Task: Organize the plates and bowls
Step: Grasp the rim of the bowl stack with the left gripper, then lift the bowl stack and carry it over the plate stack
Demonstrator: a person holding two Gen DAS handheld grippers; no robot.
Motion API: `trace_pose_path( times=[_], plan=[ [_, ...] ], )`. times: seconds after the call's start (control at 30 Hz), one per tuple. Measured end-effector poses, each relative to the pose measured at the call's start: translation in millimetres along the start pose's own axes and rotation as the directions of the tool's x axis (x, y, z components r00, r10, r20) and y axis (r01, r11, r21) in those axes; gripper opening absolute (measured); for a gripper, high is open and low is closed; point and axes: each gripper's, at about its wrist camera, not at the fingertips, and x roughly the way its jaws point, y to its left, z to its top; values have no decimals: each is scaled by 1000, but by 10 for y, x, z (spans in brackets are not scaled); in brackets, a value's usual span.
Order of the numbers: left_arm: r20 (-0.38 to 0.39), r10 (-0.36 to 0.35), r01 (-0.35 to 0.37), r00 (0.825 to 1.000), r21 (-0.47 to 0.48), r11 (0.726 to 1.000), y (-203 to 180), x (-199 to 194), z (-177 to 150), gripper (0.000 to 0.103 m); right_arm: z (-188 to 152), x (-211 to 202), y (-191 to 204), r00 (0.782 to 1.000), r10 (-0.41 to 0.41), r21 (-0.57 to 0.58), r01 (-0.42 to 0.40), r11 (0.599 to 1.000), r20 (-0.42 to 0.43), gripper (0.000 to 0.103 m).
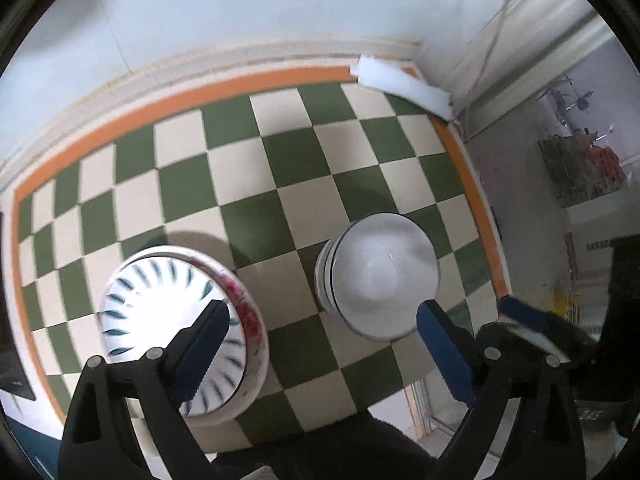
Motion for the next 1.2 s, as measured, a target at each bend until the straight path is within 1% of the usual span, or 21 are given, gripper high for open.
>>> trace_pose_path(
  times=[0.1,0.23,0.3,0.33,0.4,0.47,0.5,0.57,0.63,0.67,0.7,0.73,0.77,0.8,0.93,1.0,1.2],
  plan=[
    [-47,-20,19,999,-18,1000,32,308,126,96,74,412,-267,998,37,65,-34,997,-55,97],
    [-110,-31,28,993,-30,999,62,639,258,96,124,838,-560,990,90,131,-76,988,-106,97],
    [-142,-44,39,989,-37,999,69,799,310,95,135,1029,-690,983,137,165,-116,979,-124,97],
    [-150,-51,45,987,-43,998,76,846,329,93,136,1100,-737,979,156,179,-131,975,-132,97],
    [-169,-72,61,983,-67,996,92,965,359,93,138,1257,-830,969,200,203,-169,965,-145,97],
    [-200,-86,72,976,-77,994,89,1080,377,93,136,1357,-890,962,228,217,-194,957,-148,97],
    [-212,-90,76,973,-77,994,85,1122,387,92,143,1426,-923,959,240,222,-204,954,-153,97],
    [-247,-105,91,963,-70,993,60,1238,392,84,151,1510,-955,950,269,233,-230,945,-156,95],
    [-270,-128,115,954,-65,991,40,1330,391,69,156,1605,-975,942,286,243,-241,940,-173,87],
    [-284,-134,121,949,-62,991,36,1381,385,65,156,1641,-975,936,303,246,-255,935,-180,83],
    [-295,-162,149,942,-65,987,38,1420,380,59,157,1685,-974,928,322,249,-272,929,-186,70],
    [-297,-199,185,934,-77,980,42,1440,378,57,158,1734,-973,924,330,252,-278,927,-194,62],
    [-287,-213,196,934,-89,977,51,1442,379,57,158,1776,-968,920,332,253,-278,927,-206,60],
    [-284,-212,194,935,-91,977,52,1444,381,57,155,1823,-967,919,331,249,-277,928,-213,59],
    [-249,-208,190,946,-96,977,72,1415,367,57,143,1852,-945,921,330,232,-282,931,-206,58],
    [-243,-200,181,949,-100,978,78,1395,361,57,137,1868,-918,923,325,217,-280,935,-209,58],
    [-223,-185,163,957,-114,980,93,1302,359,56,203,1871,-825,915,341,203,-299,932,-215,57]
  ],
)
